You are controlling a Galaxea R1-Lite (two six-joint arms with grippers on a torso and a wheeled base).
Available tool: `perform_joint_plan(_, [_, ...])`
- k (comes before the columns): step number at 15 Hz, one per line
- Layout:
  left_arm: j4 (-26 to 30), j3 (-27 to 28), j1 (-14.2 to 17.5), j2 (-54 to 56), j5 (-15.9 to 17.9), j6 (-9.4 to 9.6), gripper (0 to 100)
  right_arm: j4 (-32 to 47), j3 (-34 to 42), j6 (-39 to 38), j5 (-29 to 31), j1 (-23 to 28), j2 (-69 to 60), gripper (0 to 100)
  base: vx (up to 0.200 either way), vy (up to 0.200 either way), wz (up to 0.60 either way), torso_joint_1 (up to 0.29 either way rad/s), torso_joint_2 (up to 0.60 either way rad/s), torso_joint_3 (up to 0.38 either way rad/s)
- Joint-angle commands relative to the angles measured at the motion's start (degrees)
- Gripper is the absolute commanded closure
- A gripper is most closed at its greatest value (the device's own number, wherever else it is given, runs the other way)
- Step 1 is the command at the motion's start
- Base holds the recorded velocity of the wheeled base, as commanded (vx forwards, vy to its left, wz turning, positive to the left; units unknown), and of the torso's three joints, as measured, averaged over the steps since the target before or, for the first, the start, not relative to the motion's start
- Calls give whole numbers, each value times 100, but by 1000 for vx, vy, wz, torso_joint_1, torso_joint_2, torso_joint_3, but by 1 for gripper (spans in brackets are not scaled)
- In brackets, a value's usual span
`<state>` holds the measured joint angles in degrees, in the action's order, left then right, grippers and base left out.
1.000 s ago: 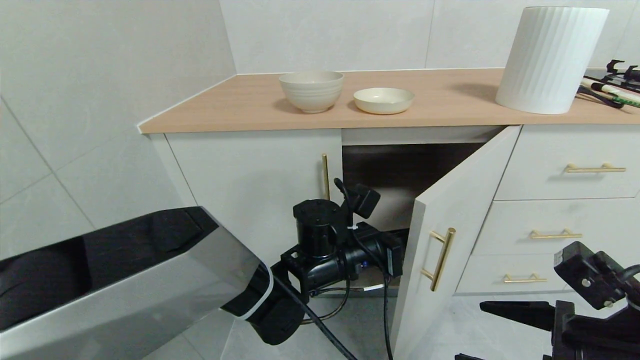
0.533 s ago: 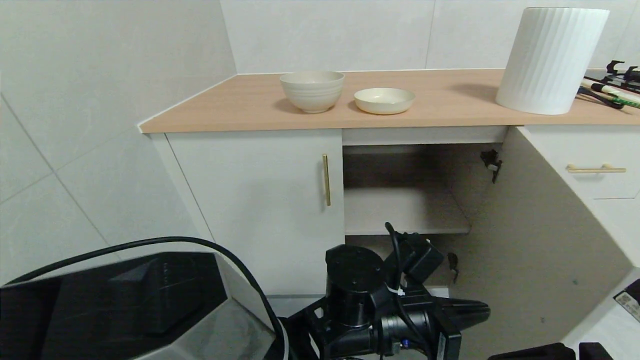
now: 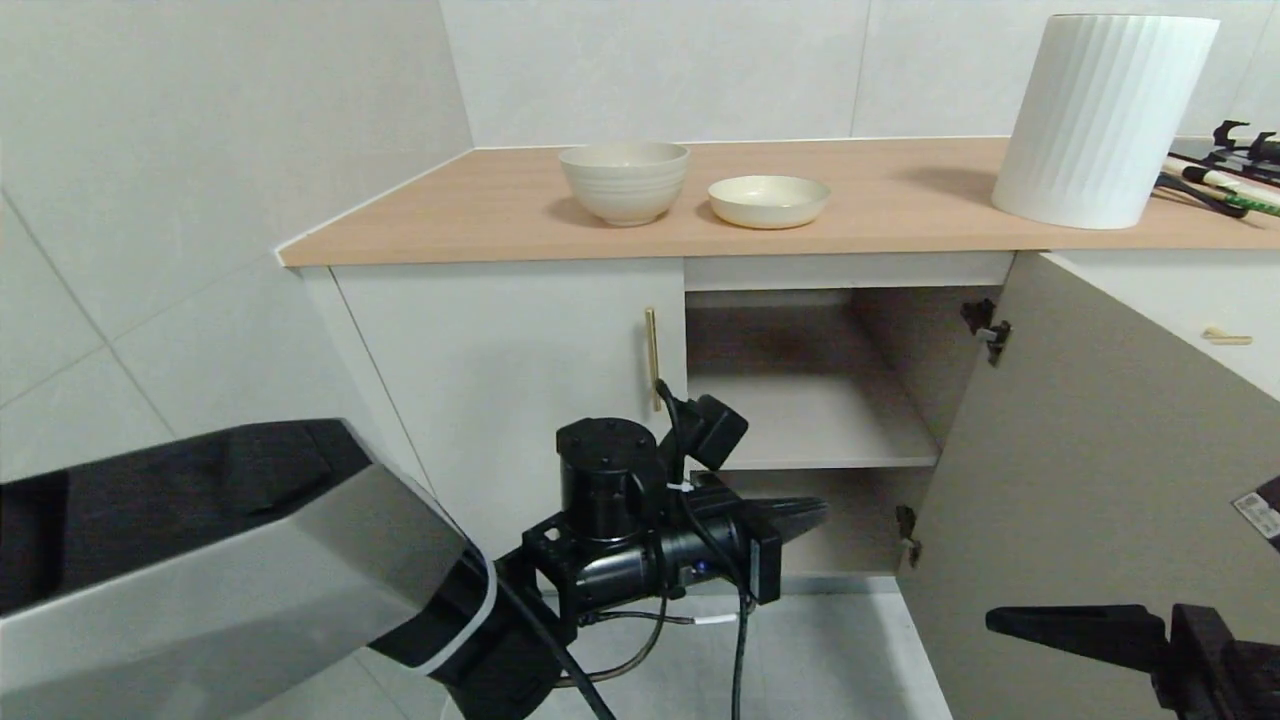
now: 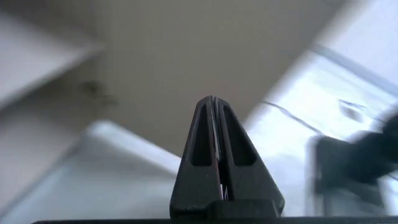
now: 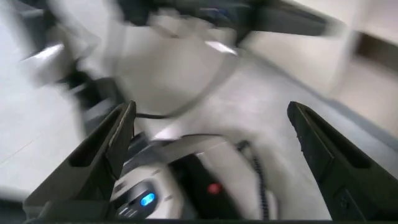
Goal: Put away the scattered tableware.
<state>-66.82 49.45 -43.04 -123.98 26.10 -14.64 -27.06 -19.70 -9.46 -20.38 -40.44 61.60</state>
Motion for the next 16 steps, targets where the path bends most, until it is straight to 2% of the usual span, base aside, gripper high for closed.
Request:
perform_joint_plan(1, [257, -269, 385, 550, -61, 260, 100, -10, -78, 23, 307, 45, 370, 0, 0, 0, 0, 0, 0, 0])
perform_joint_plan(3, [433, -735, 736, 1104, -131, 532, 100, 43, -183, 32, 570, 45, 502, 0, 0, 0, 0, 0, 0, 0])
perform_joint_plan(4, [441, -875, 842, 1245, -131, 612, 100, 78, -218, 32, 579, 45, 511, 0, 0, 0, 0, 0, 0, 0])
perform_joint_plan(5, [441, -1279, 1211, 1649, -149, 726, 100, 272, -359, 32, 623, 62, 643, 0, 0, 0, 0, 0, 0, 0])
perform_joint_plan(6, [459, -1552, 1474, 1956, -149, 726, 100, 360, -509, 32, 773, 71, 783, 0, 0, 0, 0, 0, 0, 0])
perform_joint_plan(7, [459, -1728, 1712, 2185, -149, 726, 0, 395, -658, 32, 922, 141, 942, 0, 0, 0, 0, 0, 0, 0])
perform_joint_plan(8, [459, -1947, 2116, 2519, -149, 717, 0, 395, -930, 32, 975, 299, 1153, 0, 0, 0, 0, 0, 0, 0])
perform_joint_plan(9, [459, -2009, 2283, 2677, -149, 717, 0, 404, -1106, 32, 957, 335, 1232, 0, 0, 0, 0, 0, 0, 0])
perform_joint_plan(10, [529, -2079, 2643, 3046, -149, 691, 0, 404, -1458, 32, 948, 343, 1548, 0, 0, 0, 0, 0, 0, 0])
perform_joint_plan(11, [872, -2088, 2828, 3380, -149, 673, 0, 412, -1765, 32, 957, 343, 1759, 0, 0, 0, 0, 0, 0, 0])
perform_joint_plan(13, [2129, -1912, 2977, 4180, -149, 647, 0, 694, -2468, 32, 1019, 458, 2190, 0, 0, 0, 0, 0, 0, 0])
perform_joint_plan(15, [3605, -1482, 2986, 4874, -149, 506, 0, 1467, -3242, 14, 1045, 528, 2401, 0, 0, 0, 0, 0, 0, 0])
perform_joint_plan(16, [3992, -1332, 2986, 4997, -149, 480, 0, 1529, -3374, -3, 1089, 598, 2471, 0, 0, 0, 0, 0, 0, 0])
